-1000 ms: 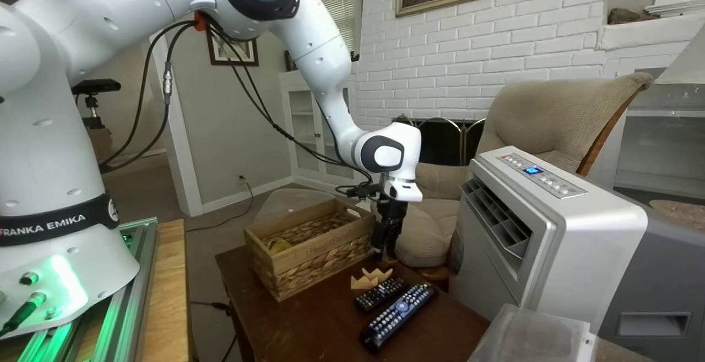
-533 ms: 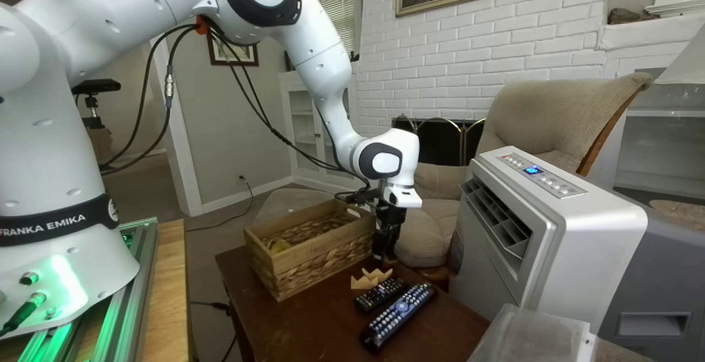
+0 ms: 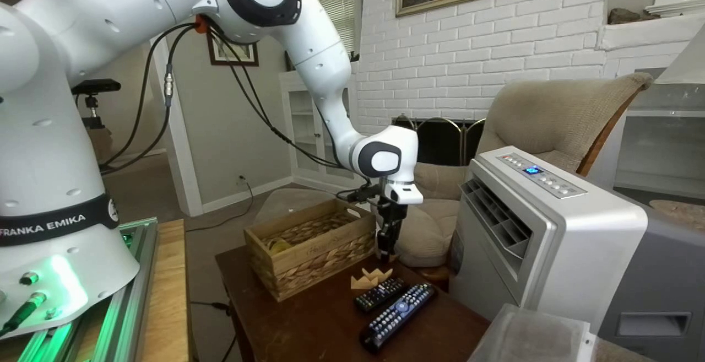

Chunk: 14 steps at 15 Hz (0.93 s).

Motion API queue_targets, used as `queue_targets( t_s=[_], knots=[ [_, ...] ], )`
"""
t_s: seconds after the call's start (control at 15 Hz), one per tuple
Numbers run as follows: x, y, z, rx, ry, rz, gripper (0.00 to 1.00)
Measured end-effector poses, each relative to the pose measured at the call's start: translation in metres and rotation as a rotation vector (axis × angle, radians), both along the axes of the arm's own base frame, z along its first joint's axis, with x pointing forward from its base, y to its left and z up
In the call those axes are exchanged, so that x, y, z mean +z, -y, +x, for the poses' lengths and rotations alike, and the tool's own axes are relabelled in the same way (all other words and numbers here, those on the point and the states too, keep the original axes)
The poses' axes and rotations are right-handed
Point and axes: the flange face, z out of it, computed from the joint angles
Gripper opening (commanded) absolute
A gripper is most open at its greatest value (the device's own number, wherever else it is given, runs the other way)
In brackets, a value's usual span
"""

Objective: Pile up the three brown objects on the table

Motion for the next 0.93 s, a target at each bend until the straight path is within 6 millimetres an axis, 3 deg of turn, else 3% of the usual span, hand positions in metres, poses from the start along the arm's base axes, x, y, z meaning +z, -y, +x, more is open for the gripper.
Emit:
queue_targets(
  t_s=[0.07, 0.27, 0.73, 0.93],
  knots=[
    [0.0, 0.001, 0.0, 0.002, 0.0, 0.001, 0.07],
    [0.003, 0.007, -0.001, 0.011, -0.002, 0.003, 0.07],
    [0.046, 0.042, -0.01, 0.095, 0.0, -0.016, 0.07],
    [0.054, 0.05, -0.021, 0.159, -0.012, -0.015, 0.07]
  ],
)
